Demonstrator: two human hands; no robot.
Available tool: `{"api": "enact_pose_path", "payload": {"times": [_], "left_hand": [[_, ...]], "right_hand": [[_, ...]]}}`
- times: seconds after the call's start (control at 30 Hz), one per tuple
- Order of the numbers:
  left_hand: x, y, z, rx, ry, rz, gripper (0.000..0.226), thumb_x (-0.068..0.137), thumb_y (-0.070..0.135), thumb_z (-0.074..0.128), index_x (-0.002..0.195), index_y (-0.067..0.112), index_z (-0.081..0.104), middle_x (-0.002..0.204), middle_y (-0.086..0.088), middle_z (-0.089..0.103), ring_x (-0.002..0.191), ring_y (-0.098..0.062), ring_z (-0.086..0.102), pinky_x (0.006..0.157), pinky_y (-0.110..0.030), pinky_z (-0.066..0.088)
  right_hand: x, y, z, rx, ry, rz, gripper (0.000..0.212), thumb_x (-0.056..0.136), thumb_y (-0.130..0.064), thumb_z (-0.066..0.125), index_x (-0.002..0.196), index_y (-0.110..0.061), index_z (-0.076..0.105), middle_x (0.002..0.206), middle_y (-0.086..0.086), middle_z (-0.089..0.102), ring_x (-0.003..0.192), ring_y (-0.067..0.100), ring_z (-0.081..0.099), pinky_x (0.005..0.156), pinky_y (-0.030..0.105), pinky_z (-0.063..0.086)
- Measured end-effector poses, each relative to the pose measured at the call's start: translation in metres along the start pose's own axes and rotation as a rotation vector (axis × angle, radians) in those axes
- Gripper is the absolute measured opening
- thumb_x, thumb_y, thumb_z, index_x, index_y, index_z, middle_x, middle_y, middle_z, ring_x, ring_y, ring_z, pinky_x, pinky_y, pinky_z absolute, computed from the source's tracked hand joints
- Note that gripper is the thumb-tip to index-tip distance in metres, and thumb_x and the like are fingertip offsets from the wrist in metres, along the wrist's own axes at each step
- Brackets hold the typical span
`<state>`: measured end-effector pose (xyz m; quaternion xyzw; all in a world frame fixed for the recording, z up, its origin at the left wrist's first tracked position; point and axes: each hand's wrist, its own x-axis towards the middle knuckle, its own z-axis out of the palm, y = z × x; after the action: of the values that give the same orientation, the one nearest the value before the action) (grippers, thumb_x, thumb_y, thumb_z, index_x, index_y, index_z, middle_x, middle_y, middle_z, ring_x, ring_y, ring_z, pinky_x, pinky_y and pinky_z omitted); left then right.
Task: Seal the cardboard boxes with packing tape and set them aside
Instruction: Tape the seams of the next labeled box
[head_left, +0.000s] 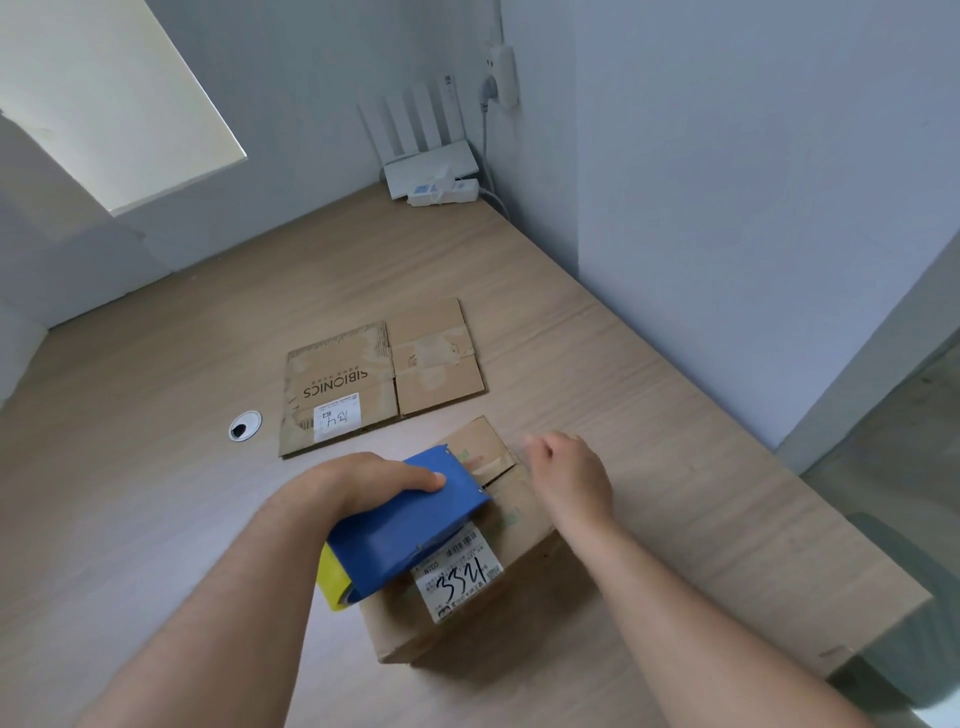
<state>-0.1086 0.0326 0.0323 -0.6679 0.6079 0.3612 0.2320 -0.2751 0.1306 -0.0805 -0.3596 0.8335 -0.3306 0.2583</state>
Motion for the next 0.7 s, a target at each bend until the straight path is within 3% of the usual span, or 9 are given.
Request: {"api": "enact_pose_path", "payload": {"times": [0.13, 0.23, 0.3, 0.4, 0.57, 0.7], "left_hand": [[0.0, -0.001, 0.0, -0.015, -0.015, 0.024, 0.057, 0.068, 0.065, 0.071, 0.096, 0.017, 0.057, 0.098, -0.008, 0.063, 0.086, -0.024, 0.064, 0.084, -0.034, 0.051], [0.0, -0.003, 0.0, -0.046, -0.033, 0.06, 0.054, 0.07, 0.062, 0.072, 0.095, 0.017, 0.056, 0.096, -0.008, 0.063, 0.083, -0.023, 0.064, 0.08, -0.033, 0.051], [0.0, -0.003, -0.001, -0.052, -0.041, 0.087, 0.051, 0.071, 0.06, 0.073, 0.092, 0.018, 0.054, 0.095, -0.008, 0.062, 0.082, -0.023, 0.063, 0.079, -0.033, 0.051], [0.003, -0.004, -0.002, -0.072, -0.063, 0.13, 0.048, 0.073, 0.058, 0.072, 0.09, 0.017, 0.053, 0.095, -0.007, 0.061, 0.083, -0.023, 0.062, 0.082, -0.034, 0.05], [0.005, -0.006, -0.003, -0.115, -0.102, 0.166, 0.045, 0.075, 0.054, 0.073, 0.088, 0.016, 0.052, 0.095, -0.008, 0.06, 0.083, -0.024, 0.061, 0.086, -0.036, 0.05], [0.002, -0.007, -0.003, -0.102, -0.123, 0.191, 0.046, 0.076, 0.054, 0.072, 0.092, 0.015, 0.054, 0.095, -0.008, 0.061, 0.084, -0.024, 0.062, 0.088, -0.036, 0.051]], "right_hand": [[-0.005, -0.022, 0.014, -0.237, -0.068, -0.041, 0.039, 0.098, -0.047, 0.039, 0.102, -0.016, 0.063, 0.1, 0.0, 0.059, 0.091, 0.019, 0.052, 0.068, 0.03, 0.041], [-0.012, -0.026, 0.015, -0.151, 0.042, 0.064, 0.043, 0.094, -0.049, 0.048, 0.115, -0.013, 0.054, 0.112, 0.003, 0.055, 0.09, 0.019, 0.054, 0.068, 0.028, 0.038], [-0.022, -0.024, 0.016, -0.114, 0.164, 0.065, 0.036, 0.094, -0.045, 0.052, 0.112, -0.014, 0.053, 0.11, 0.001, 0.053, 0.084, 0.015, 0.051, 0.067, 0.025, 0.036], [-0.031, -0.02, 0.023, -0.183, 0.203, 0.004, 0.026, 0.097, -0.038, 0.046, 0.097, -0.016, 0.061, 0.099, 0.0, 0.06, 0.089, 0.018, 0.056, 0.067, 0.027, 0.037], [-0.015, -0.037, 0.021, -0.384, 0.05, 0.049, 0.042, 0.1, -0.043, 0.033, 0.099, -0.015, 0.065, 0.096, 0.003, 0.063, 0.081, 0.019, 0.047, 0.067, 0.029, 0.035], [-0.01, -0.031, 0.021, -0.289, -0.014, 0.118, 0.037, 0.098, -0.046, 0.042, 0.091, -0.019, 0.065, 0.086, 0.001, 0.057, 0.079, 0.022, 0.05, 0.066, 0.028, 0.035]]}}
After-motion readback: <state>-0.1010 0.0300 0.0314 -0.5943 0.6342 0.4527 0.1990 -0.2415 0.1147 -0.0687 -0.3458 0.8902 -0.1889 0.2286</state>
